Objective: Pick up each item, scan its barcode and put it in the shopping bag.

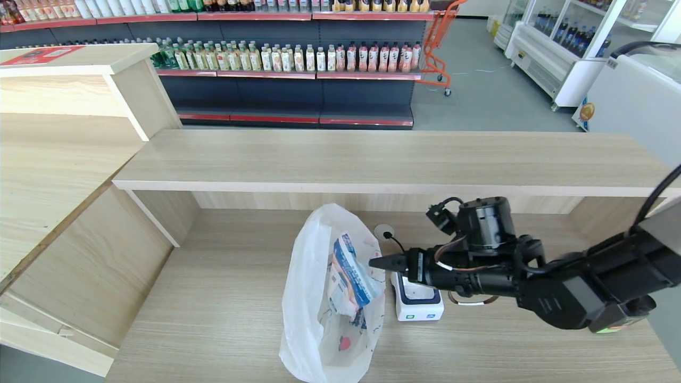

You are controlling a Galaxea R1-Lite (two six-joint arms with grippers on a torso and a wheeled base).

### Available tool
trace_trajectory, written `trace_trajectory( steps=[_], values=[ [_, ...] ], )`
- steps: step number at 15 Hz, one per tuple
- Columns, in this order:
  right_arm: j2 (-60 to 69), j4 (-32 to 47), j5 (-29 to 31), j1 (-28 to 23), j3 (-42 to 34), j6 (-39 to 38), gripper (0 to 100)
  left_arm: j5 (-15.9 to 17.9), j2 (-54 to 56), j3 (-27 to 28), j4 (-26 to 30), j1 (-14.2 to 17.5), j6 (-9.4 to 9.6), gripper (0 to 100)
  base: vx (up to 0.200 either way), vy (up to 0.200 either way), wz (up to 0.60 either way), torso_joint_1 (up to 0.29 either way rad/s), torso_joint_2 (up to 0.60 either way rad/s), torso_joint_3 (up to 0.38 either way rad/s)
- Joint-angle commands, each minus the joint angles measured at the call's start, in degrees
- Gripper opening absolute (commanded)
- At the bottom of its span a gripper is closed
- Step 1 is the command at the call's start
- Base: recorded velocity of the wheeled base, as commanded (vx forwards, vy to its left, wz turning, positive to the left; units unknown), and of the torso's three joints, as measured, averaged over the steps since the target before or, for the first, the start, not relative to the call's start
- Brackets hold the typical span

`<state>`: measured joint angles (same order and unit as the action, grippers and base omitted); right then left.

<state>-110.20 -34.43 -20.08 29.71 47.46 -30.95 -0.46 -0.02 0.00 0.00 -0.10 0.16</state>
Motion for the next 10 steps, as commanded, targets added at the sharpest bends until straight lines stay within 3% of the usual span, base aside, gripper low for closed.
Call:
trace_trajectory(
  steps=[1, 3, 5, 8, 10],
  values=[
    [17.2, 3.5, -1.4, -2.8, -7.6, -0.2, 100, 0.0, -0.1, 0.0, 0.0, 0.0, 0.02, 100, 0.000, 0.000, 0.00, 0.000, 0.00, 0.000],
    [31.3, 19.5, -1.1, -9.1, -7.6, 6.2, 100, 0.0, -0.1, 0.0, 0.0, 0.0, 0.02, 100, 0.000, 0.000, 0.00, 0.000, 0.00, 0.000],
    [37.0, 31.1, 0.0, -18.1, -6.9, 18.7, 100, 0.0, -0.1, 0.0, 0.0, 0.0, 0.02, 100, 0.000, 0.000, 0.00, 0.000, 0.00, 0.000],
    [38.0, 31.7, 9.5, -27.6, -8.9, 34.4, 100, 0.0, -0.1, 0.0, 0.0, 0.0, 0.02, 100, 0.000, 0.000, 0.00, 0.000, 0.00, 0.000],
    [39.3, 31.4, 9.5, -28.0, -8.6, 34.7, 100, -0.1, -0.1, 0.0, 0.0, 0.0, 0.02, 100, 0.000, 0.000, 0.00, 0.000, 0.00, 0.000]
  ],
)
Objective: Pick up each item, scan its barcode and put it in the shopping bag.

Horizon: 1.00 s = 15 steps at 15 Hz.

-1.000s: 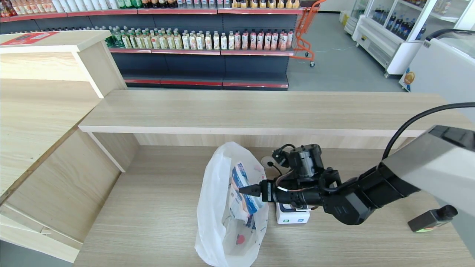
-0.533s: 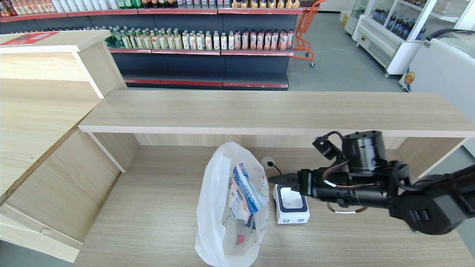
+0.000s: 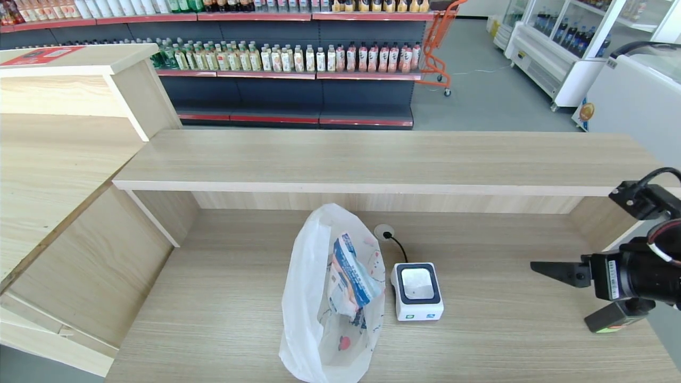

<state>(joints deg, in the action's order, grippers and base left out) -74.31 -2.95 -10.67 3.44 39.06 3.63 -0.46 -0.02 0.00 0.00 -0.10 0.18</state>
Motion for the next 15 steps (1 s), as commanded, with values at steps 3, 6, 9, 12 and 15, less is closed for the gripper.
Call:
trace_trajectory(
  steps=[3, 6, 9, 12, 15],
  values=[
    [4.3, 0.4, 0.0, -1.6, -0.8, 0.1, 100, 0.0, -0.1, 0.0, 0.0, 0.0, -0.18, 100, 0.000, 0.000, 0.00, 0.000, 0.00, 0.000],
    [4.4, 0.5, 0.0, -1.6, -1.2, -0.3, 100, -0.1, -0.1, 0.0, -0.1, 0.0, -0.45, 100, 0.000, 0.000, 0.00, 0.000, 0.00, 0.000],
    [4.5, 0.9, -0.1, -0.8, -1.2, -5.7, 100, -0.1, -0.1, 0.0, 0.0, 0.0, -0.18, 100, 0.000, -0.133, 0.00, 0.003, 0.00, 0.003],
    [4.6, 3.8, -0.1, 0.8, -0.7, -14.2, 100, -0.2, 0.0, 0.0, 0.0, 0.0, -0.09, 100, 0.000, -0.200, 0.00, 0.004, 0.00, 0.001],
    [5.8, 6.9, -0.1, 0.9, -0.9, -17.1, 100, -0.2, 0.0, 0.0, 0.0, 0.0, -0.18, 100, 0.000, -0.200, 0.00, 0.001, 0.00, 0.005]
  ],
)
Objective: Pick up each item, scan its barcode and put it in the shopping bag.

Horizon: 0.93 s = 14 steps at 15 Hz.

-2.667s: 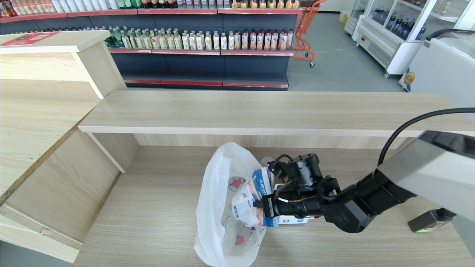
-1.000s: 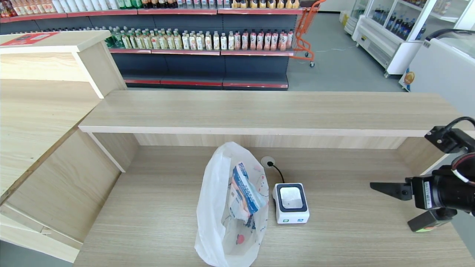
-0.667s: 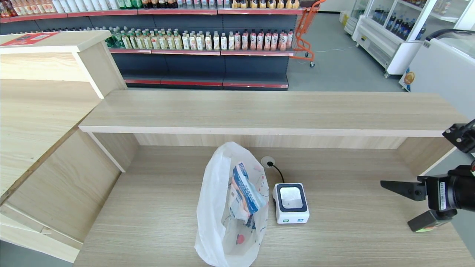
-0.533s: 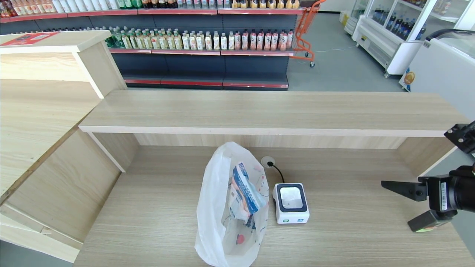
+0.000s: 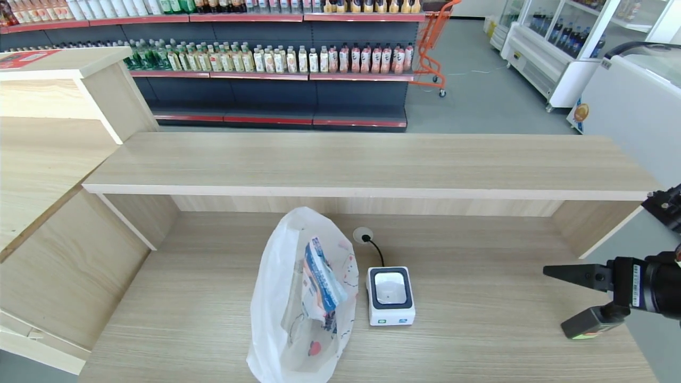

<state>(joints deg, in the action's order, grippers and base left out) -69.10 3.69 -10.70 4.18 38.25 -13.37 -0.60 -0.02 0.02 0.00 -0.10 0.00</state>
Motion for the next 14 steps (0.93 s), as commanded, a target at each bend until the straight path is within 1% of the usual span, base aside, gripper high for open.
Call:
trace_trajectory(
  steps=[1, 2, 4, 5, 6, 7, 10, 11, 12, 13, 14],
  values=[
    [1.0, 0.6, 0.0, 0.1, -0.3, -0.1, 100, 0.0, -0.1, 0.0, 0.0, 0.0, -0.18, 100, 0.000, -0.200, 0.00, -0.002, 0.00, 0.007],
    [1.3, 0.7, -0.1, 0.1, -0.5, -0.1, 100, 0.1, -0.1, 0.0, 0.0, 0.0, 0.18, 100, -0.200, -0.200, 0.00, 0.002, 0.00, 0.007],
    [2.1, 0.7, -0.2, 0.3, -0.5, -0.2, 100, 0.1, -0.1, 0.0, 0.0, 0.0, 0.18, 100, 0.000, 0.000, 0.00, 0.000, 0.00, 0.000],
    [2.9, 0.7, -0.2, 1.2, -0.7, -0.2, 100, 0.2, -0.1, 0.0, 0.0, 0.0, 0.18, 100, 0.000, 0.000, 0.00, 0.000, 0.00, 0.000],
    [3.4, 1.3, -0.2, 1.6, -1.0, -0.4, 100, 0.1, -0.1, 0.0, -0.1, 0.0, -0.62, 100, -0.200, 0.000, 0.00, -0.017, 0.00, 0.002],
    [4.1, 1.9, -0.2, 1.7, -1.1, -0.4, 100, 0.1, -0.1, 0.0, -0.1, 0.0, -0.88, 100, -0.200, 0.000, 0.00, -0.012, 0.00, 0.007],
    [3.5, 3.2, 0.5, 1.4, -1.5, -0.2, 100, 0.0, -0.1, 0.0, -0.1, 0.0, -0.88, 100, -0.200, 0.000, 0.00, 0.014, 0.01, -0.001],
    [2.7, 3.2, 0.6, 0.6, -1.3, 0.3, 100, 0.1, -0.1, 0.0, 0.0, 0.0, -0.70, 100, -0.200, 0.000, 0.00, -0.007, 0.00, 0.002],
    [1.3, 3.2, 0.9, -1.2, -1.3, 2.4, 100, 0.1, -0.1, 0.0, 0.0, 0.0, -0.44, 100, -0.200, 0.000, 0.00, -0.007, 0.00, 0.002],
    [0.0, 3.2, 2.6, -3.7, -1.3, 7.0, 100, 0.1, -0.1, 0.0, 0.0, 0.0, -0.35, 100, -0.200, 0.000, 0.00, -0.007, 0.00, 0.007],
    [-1.4, 2.8, 5.2, -5.7, -1.3, 9.9, 100, 0.1, -0.1, 0.0, 0.0, 0.0, -0.35, 100, 0.000, 0.000, 0.00, 0.000, 0.00, 0.000]
  ],
)
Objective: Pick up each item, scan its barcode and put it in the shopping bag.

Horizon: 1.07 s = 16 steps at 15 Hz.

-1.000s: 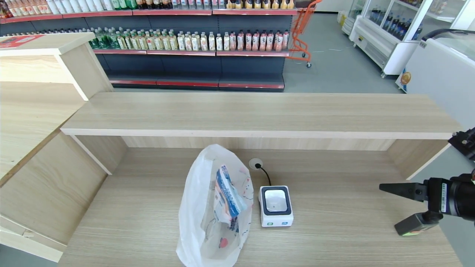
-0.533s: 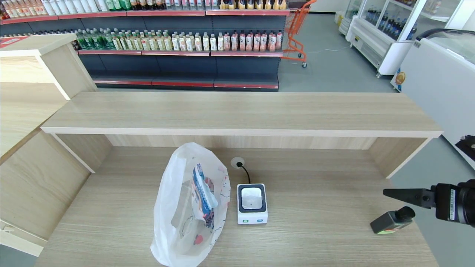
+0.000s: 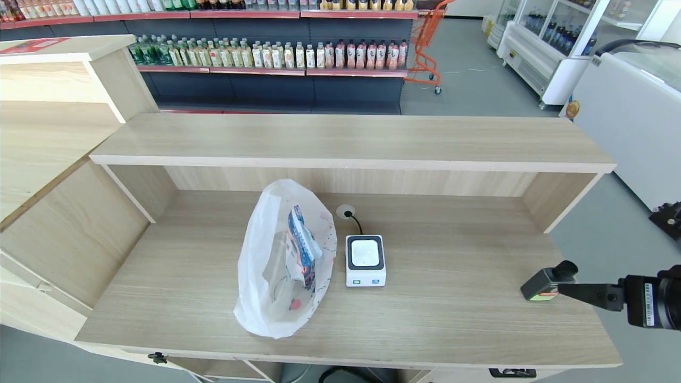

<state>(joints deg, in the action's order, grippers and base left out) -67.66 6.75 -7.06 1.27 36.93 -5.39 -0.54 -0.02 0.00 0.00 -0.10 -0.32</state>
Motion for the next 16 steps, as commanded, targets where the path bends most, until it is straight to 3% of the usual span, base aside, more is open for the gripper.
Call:
trace_trajectory(
  steps=[1, 4, 7, 9, 16],
  values=[
    [-3.6, -0.4, 2.6, -3.2, 0.3, 2.2, 100, 0.0, -0.1, 0.0, 0.0, 0.0, -0.03, 100, 0.000, 0.000, 0.00, 0.000, 0.00, 0.000],
    [-6.2, 0.0, 4.0, -9.4, 0.4, 6.3, 100, 0.1, -0.1, 0.0, 0.0, 0.0, 0.40, 100, 0.000, -0.133, 0.00, 0.010, 0.00, 0.003],
    [-9.3, -0.1, 6.9, -19.5, -0.2, 23.2, 100, 0.1, -0.1, 0.0, 0.0, 0.0, 0.32, 100, 0.000, -0.200, 0.00, 0.017, 0.01, 0.002],
    [-9.6, 0.0, 6.8, -20.7, -0.8, 27.4, 100, 0.1, -0.1, 0.0, 0.0, 0.0, 0.23, 100, 0.000, -0.200, 0.00, 0.000, 0.00, 0.002],
    [-15.5, -0.9, 10.2, -19.6, -2.4, 38.1, 100, 0.1, -0.1, 0.0, 0.0, 0.0, 0.40, 100, 0.000, 0.000, 0.00, 0.000, 0.00, 0.000]
  ],
)
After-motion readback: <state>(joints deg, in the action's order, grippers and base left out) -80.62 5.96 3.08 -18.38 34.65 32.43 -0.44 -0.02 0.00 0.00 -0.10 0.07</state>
